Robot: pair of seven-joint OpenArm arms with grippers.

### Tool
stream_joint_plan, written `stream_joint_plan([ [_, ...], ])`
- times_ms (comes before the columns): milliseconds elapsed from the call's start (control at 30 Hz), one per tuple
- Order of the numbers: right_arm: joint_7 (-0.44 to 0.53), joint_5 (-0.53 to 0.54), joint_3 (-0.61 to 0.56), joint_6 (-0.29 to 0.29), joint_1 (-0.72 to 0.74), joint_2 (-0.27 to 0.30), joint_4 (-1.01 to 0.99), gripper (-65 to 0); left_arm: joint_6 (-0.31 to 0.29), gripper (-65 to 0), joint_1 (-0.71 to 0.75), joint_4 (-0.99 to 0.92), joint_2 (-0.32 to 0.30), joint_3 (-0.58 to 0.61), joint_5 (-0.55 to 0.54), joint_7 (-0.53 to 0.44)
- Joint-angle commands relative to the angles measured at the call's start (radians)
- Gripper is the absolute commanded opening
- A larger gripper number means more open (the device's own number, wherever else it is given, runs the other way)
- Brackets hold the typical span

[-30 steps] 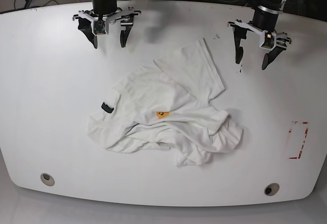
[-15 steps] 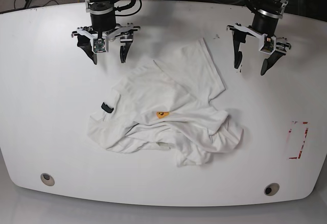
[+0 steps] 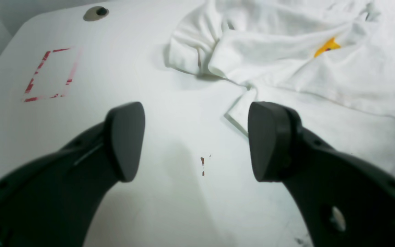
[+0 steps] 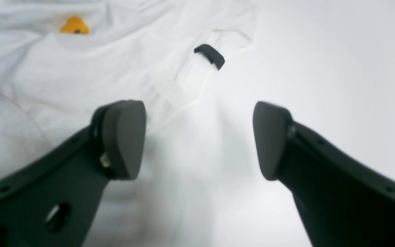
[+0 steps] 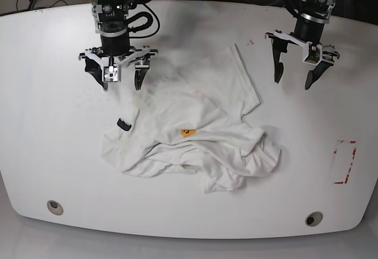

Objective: Fold the T-shirt properly
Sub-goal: 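Move the right gripper down onto the crumpled shirt near the black tag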

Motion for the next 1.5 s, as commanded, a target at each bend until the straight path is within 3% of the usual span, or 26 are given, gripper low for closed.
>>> stream_joint_plan([
  [0,-0.031,0.0,0.001,0.016,0.057,-0.002,0.006,-18.1,0.002,-21.6,0.0,0.011,-0.003,-0.008,-0.013,-0.02],
  [167,-0.05,-0.004,-0.014,0.035,0.095,-0.004,0.004,-18.1,0.003,-21.8,-0.005,0.005,-0.002,-0.014,-0.019,-0.007],
  [300,-0.066,-0.004,-0.092,0.075,0.13,-0.003,0.007,-18.0,0.007,-22.1,-0.004,-0.001,-0.002,-0.011,-0.022,0.023],
  [700,-0.171,-0.004,-0.225,0.07,0.25,-0.015,-0.046,-18.4,0.005,-22.0,0.0,0.01,-0.003,-0.01,-0.011,0.01],
  [1167,-0.178,0.019,-0.234,0.066,0.297,-0.024,-0.097,-18.8,0.008,-21.3,-0.005,0.016,-0.005,-0.011,-0.014,-0.006],
  [1467,-0.168,0.07,-0.195,0.067,0.373,0.013,-0.169,-19.0,0.006,-21.3,-0.01,0.015,-0.006,-0.013,-0.015,0.0],
])
